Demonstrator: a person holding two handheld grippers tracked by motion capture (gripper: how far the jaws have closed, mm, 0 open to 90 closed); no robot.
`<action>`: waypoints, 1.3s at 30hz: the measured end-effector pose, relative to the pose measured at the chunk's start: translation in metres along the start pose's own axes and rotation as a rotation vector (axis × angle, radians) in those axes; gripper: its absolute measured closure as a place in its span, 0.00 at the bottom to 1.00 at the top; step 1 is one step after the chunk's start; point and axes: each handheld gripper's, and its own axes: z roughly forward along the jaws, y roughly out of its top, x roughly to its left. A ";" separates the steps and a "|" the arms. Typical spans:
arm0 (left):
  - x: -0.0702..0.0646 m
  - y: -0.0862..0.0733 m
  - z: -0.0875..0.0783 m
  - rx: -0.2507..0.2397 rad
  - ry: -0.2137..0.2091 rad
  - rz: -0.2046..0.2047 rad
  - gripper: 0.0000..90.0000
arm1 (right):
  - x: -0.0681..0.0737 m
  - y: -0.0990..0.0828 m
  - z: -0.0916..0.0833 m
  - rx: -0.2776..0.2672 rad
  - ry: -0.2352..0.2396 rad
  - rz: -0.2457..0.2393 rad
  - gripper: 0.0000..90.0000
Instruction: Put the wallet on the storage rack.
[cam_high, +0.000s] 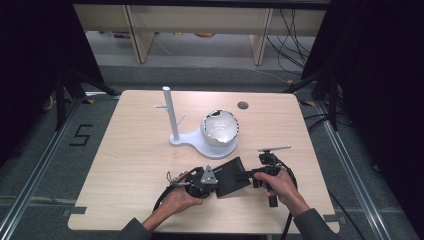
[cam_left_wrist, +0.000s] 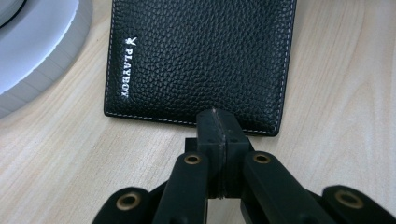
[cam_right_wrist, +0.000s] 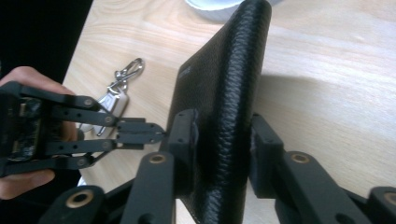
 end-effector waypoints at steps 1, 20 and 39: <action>0.000 0.000 0.000 -0.003 -0.003 -0.018 0.99 | 0.003 0.001 -0.001 -0.004 -0.007 -0.011 0.80; 0.009 -0.013 -0.068 -0.130 -0.048 -0.166 0.63 | 0.038 0.024 -0.029 -0.056 0.001 -0.157 0.86; 0.007 -0.089 -0.136 -0.084 0.064 -0.220 0.42 | 0.050 0.062 -0.086 -0.191 -0.034 -0.219 0.86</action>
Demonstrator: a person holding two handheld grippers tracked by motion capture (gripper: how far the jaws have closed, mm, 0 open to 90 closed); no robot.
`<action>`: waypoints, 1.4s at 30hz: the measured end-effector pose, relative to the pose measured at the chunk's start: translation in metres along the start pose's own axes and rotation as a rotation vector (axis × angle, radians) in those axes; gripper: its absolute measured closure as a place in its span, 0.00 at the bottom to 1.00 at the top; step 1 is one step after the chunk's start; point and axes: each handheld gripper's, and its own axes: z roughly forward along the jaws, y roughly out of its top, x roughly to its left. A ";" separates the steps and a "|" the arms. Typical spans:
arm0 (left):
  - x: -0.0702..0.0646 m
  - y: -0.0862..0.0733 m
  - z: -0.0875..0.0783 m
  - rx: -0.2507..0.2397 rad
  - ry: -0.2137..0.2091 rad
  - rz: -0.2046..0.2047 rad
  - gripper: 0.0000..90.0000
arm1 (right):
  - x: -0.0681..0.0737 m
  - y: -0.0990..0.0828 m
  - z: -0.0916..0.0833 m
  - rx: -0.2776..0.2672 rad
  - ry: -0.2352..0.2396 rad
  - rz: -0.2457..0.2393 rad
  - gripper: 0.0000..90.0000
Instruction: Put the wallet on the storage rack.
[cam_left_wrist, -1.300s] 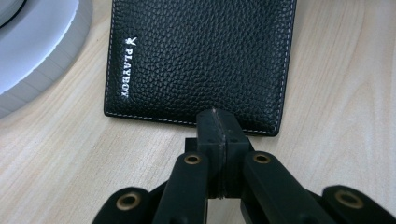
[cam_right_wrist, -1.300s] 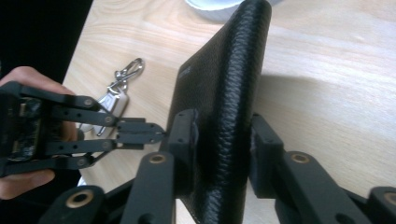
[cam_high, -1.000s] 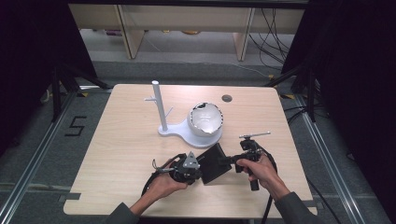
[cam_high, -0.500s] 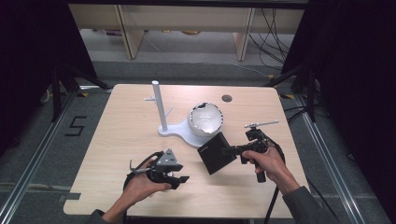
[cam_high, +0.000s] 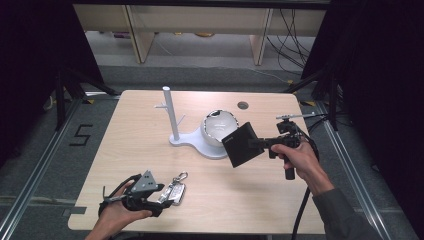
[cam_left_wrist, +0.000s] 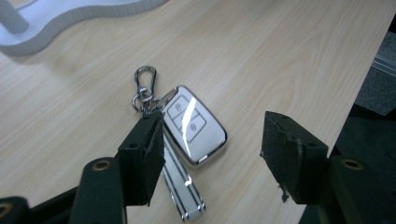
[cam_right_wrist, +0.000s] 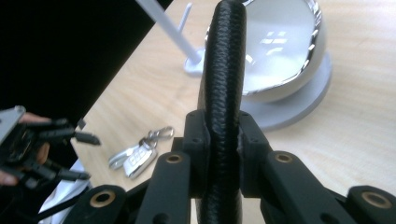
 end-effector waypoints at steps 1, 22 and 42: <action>0.000 0.000 0.000 0.000 0.000 0.000 0.40 | 0.000 0.000 0.000 0.000 0.000 0.000 0.86; 0.002 -0.051 -0.018 0.011 0.030 -0.091 0.30 | -0.020 0.038 -0.011 -0.098 -0.066 0.028 0.86; 0.002 -0.056 -0.017 0.021 0.028 -0.108 0.30 | -0.030 0.061 0.021 -0.075 -0.091 0.061 0.86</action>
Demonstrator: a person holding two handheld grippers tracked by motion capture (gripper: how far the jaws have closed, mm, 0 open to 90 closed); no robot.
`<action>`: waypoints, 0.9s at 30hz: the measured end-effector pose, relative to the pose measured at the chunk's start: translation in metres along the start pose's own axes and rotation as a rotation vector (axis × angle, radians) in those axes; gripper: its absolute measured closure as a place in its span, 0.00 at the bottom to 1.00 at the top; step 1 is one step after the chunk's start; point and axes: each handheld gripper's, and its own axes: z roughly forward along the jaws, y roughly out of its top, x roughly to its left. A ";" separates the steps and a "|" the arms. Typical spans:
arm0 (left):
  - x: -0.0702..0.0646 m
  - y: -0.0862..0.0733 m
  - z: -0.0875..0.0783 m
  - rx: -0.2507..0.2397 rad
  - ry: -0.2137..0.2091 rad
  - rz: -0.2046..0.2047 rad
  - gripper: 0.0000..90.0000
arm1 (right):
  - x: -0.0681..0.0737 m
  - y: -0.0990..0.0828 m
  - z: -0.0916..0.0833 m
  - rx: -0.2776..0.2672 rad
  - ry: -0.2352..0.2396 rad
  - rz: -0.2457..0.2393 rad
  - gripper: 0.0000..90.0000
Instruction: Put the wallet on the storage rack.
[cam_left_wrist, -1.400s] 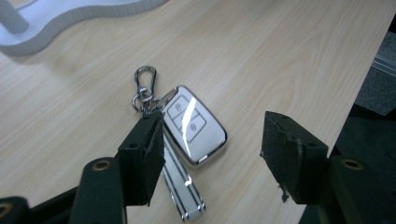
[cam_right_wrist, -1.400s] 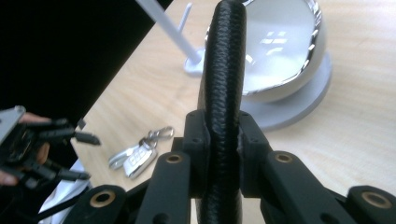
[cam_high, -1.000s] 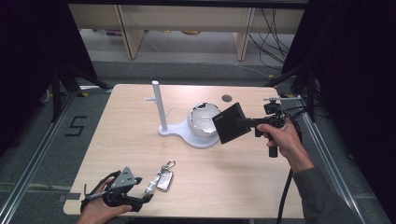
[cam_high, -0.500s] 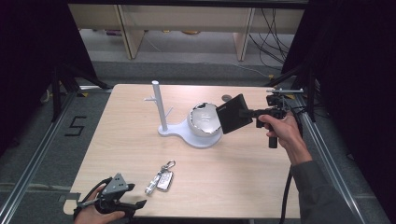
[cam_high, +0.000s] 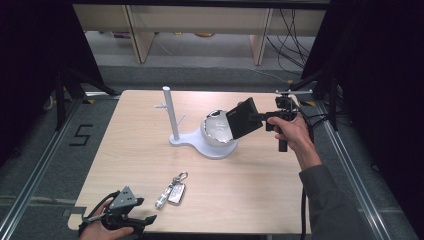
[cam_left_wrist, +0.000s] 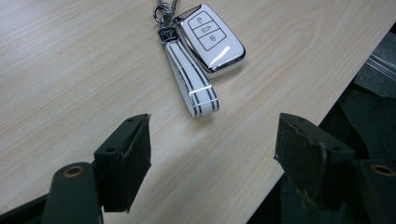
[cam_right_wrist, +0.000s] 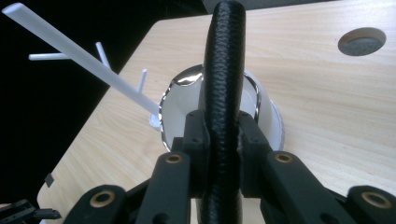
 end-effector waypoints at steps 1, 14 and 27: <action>0.000 0.000 0.000 0.000 0.000 0.000 0.30 | 0.000 0.000 0.000 0.000 0.000 0.000 0.86; 0.000 -0.001 0.001 0.004 0.005 -0.001 0.29 | -0.006 0.004 0.031 0.015 -0.007 0.058 0.86; 0.000 -0.002 0.003 0.011 -0.014 0.008 0.29 | -0.006 0.002 0.057 0.035 0.003 0.063 0.86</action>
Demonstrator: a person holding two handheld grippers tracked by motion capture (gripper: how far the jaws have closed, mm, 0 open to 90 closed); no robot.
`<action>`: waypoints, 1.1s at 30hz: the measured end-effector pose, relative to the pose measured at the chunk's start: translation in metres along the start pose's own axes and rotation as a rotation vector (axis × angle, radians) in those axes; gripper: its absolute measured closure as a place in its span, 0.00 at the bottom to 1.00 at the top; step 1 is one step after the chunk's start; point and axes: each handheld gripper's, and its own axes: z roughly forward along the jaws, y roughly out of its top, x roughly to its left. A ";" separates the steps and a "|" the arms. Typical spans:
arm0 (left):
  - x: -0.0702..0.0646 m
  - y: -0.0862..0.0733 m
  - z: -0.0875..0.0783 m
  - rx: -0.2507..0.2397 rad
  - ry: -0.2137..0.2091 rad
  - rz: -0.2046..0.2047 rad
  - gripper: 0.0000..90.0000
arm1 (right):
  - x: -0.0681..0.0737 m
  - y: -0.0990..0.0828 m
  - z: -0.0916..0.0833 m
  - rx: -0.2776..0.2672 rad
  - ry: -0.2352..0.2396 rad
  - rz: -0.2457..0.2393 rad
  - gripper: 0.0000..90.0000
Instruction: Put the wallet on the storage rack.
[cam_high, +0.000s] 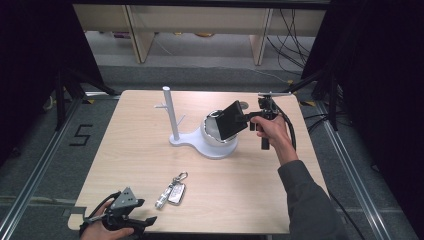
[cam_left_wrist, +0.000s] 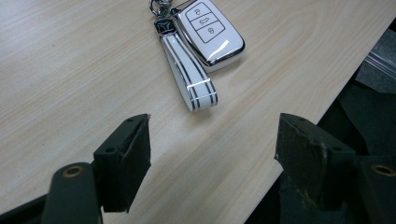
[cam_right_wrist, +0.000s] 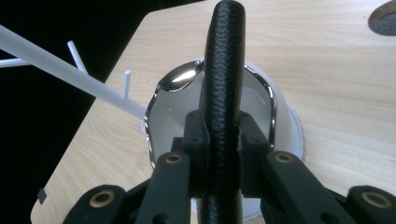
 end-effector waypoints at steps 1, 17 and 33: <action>0.000 0.000 0.000 -0.005 0.012 -0.010 0.29 | 0.002 -0.001 0.004 0.009 -0.008 0.005 0.86; -0.001 0.000 0.000 0.000 -0.003 -0.003 0.29 | 0.001 -0.009 0.029 0.038 -0.005 0.003 0.86; -0.001 -0.002 0.003 0.019 0.005 0.000 0.29 | -0.002 -0.009 0.039 0.040 -0.063 -0.022 0.83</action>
